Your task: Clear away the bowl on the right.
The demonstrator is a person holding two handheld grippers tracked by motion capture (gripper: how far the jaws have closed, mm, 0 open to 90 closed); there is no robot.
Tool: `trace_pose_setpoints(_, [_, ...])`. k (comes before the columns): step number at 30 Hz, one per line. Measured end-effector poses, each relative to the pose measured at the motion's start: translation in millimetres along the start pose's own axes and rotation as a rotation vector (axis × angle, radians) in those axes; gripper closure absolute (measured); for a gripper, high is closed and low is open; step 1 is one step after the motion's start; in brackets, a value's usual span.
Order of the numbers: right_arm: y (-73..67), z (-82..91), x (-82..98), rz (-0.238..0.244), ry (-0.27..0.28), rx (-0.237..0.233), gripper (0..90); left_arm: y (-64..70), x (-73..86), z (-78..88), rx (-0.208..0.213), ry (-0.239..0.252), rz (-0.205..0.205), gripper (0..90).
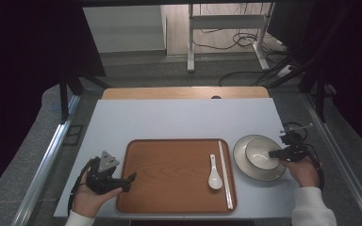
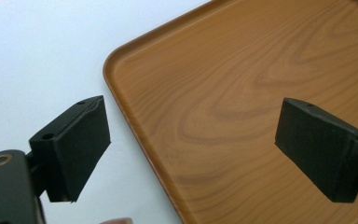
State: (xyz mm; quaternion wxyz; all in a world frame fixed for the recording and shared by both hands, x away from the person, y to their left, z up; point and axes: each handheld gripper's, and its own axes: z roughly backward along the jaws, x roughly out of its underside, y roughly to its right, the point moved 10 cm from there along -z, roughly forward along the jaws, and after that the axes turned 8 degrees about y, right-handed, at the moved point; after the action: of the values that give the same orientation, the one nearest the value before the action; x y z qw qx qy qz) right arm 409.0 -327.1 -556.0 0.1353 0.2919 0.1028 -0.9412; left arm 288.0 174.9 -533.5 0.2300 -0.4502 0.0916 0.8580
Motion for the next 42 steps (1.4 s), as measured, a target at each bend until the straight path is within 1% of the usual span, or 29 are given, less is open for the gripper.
trace_pose_setpoints(2, [0.3,0.0,-0.5,-0.009,0.002,-0.006,79.0,-0.9,-0.5,0.1,-0.004,0.007,0.011,9.7])
trace_pose_setpoints(4, [0.9,0.5,-1.0,-0.021,0.007,-0.017,80.3,-2.2,1.0,0.3,-0.005,-0.002,0.006,9.7])
trace_pose_setpoints(7, [1.2,2.3,-1.4,-0.04,0.02,-0.036,82.1,-1.4,1.1,0.0,-0.003,-0.002,0.007,9.7])
trace_pose_setpoints(9, [1.4,2.8,-2.0,-0.036,0.026,-0.034,82.4,-1.5,0.8,0.4,-0.003,-0.004,0.004,9.7])
trace_pose_setpoints(11, [1.0,3.6,-3.0,-0.031,0.031,-0.031,82.7,-1.7,0.6,0.3,-0.004,0.0,0.009,9.7])
trace_pose_setpoints(17, [-0.3,6.1,-6.1,-0.005,0.052,-0.012,83.2,-2.9,1.2,0.7,-0.007,-0.005,0.006,9.7])
trace_pose_setpoints(26, [-3.1,7.9,-8.4,0.006,0.066,-0.014,82.9,-3.7,1.5,1.0,-0.007,-0.006,0.007,9.7])
trace_pose_setpoints(31, [-5.6,9.0,-10.1,0.023,0.078,-0.006,82.8,-3.3,1.3,0.8,-0.008,-0.006,0.006,9.7])
trace_pose_setpoints(36, [-5.6,9.7,-10.0,0.022,0.078,-0.01,82.8,-3.9,1.5,0.9,-0.009,-0.007,0.007,9.7])
trace_pose_setpoints(39, [-5.4,10.2,-10.6,0.023,0.084,-0.004,82.7,-4.1,1.6,0.8,-0.009,-0.008,0.007,9.7])
trace_pose_setpoints(42, [-6.4,11.5,-11.7,0.017,0.093,-0.014,82.7,-4.3,1.6,0.9,-0.01,-0.008,0.007,9.7])
